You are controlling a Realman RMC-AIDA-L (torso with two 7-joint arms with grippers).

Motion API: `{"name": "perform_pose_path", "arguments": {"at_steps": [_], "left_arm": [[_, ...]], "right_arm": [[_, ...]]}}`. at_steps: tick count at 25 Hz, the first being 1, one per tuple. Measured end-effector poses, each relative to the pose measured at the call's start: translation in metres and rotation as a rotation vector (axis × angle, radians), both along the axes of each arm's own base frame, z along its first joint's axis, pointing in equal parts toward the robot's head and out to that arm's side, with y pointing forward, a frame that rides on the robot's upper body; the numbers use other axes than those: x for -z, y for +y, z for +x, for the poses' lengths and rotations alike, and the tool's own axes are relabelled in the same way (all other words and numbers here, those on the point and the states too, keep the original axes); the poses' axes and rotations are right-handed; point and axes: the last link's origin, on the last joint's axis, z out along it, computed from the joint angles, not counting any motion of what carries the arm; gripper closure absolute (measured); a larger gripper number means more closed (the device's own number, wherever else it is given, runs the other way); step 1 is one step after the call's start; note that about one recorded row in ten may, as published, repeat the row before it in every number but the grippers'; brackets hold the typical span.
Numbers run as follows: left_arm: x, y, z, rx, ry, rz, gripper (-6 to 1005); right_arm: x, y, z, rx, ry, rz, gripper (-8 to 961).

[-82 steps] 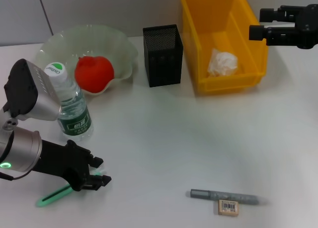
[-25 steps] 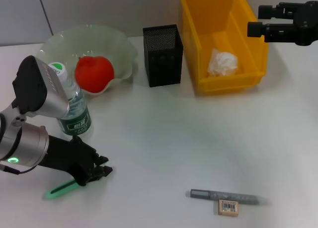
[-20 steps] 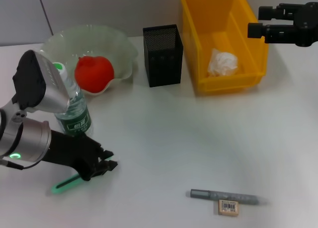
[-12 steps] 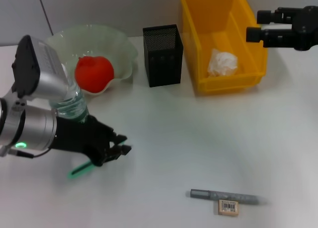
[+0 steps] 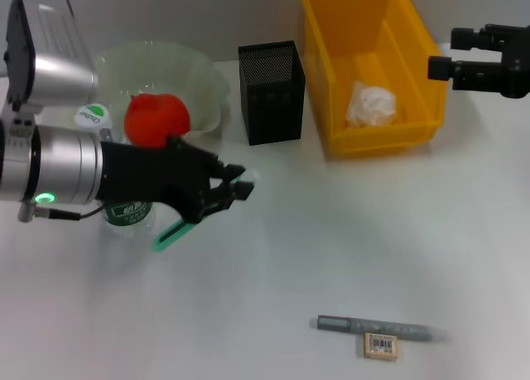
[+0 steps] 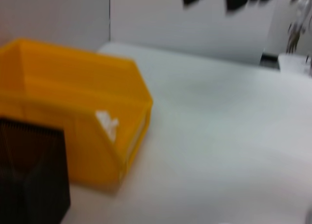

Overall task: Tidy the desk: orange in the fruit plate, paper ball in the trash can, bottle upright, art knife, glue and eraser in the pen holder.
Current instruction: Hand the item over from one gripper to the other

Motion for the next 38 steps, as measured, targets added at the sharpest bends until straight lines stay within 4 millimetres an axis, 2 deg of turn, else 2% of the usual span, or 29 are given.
{"name": "perform_pose_path", "arguments": {"at_steps": [9,17,24,31,38], "left_arm": [[-0.016,0.004,0.044,0.092,-0.224,0.034,796],[-0.037,0.007,0.071,0.120,-0.461,0.075,795],[-0.043,0.011,0.072,0.096,-0.637,0.099,794],[-0.036,0.010,0.075,0.114,-0.668,0.092,793],[-0.029,0.011,0.073,0.118,-0.715,0.101,792]], "right_arm": [[0.011,-0.009,0.015,-0.004,-0.023,0.009,197],[0.035,-0.008,0.011,-0.053,-0.018,-0.062,197],[0.057,-0.001,-0.009,-0.180,0.045,-0.086,197],[0.066,0.007,-0.029,-0.282,0.114,-0.069,198],[0.078,0.006,-0.054,-0.377,0.147,-0.121,198]]}}
